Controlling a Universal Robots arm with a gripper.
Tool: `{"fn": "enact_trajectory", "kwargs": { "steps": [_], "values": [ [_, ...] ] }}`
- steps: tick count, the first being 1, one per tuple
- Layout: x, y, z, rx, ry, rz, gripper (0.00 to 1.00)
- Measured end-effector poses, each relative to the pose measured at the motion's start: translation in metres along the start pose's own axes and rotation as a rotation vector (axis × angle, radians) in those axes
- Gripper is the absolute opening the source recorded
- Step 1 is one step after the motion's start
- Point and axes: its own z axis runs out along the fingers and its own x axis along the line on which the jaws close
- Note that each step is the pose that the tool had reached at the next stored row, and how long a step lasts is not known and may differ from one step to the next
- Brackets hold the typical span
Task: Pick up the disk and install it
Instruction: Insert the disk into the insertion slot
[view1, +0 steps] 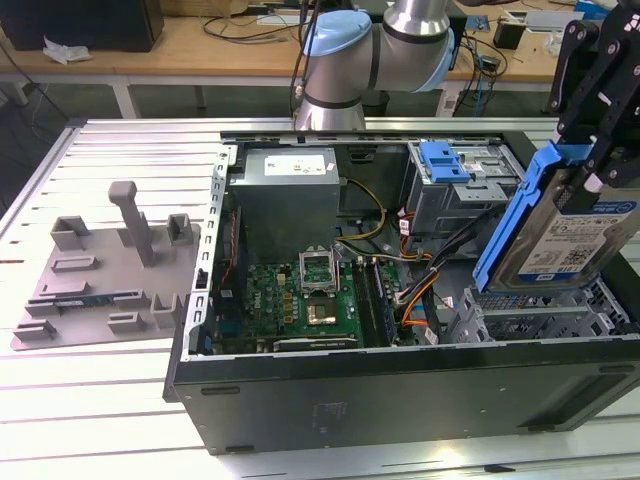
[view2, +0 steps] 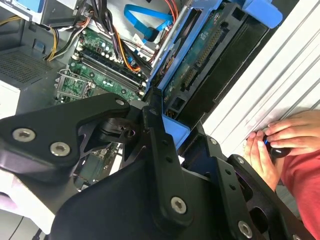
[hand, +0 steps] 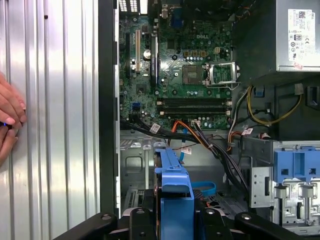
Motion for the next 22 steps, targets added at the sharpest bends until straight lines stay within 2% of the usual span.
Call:
{"fn": "enact_trajectory", "kwargs": {
  "steps": [7, 22],
  "values": [
    [0.0026, -0.0010, 0.0011, 0.0000, -0.0001, 0.000, 0.37],
    [0.0029, -0.0023, 0.0070, 0.0000, 0.0001, 0.000, 0.37]
  ]
}}
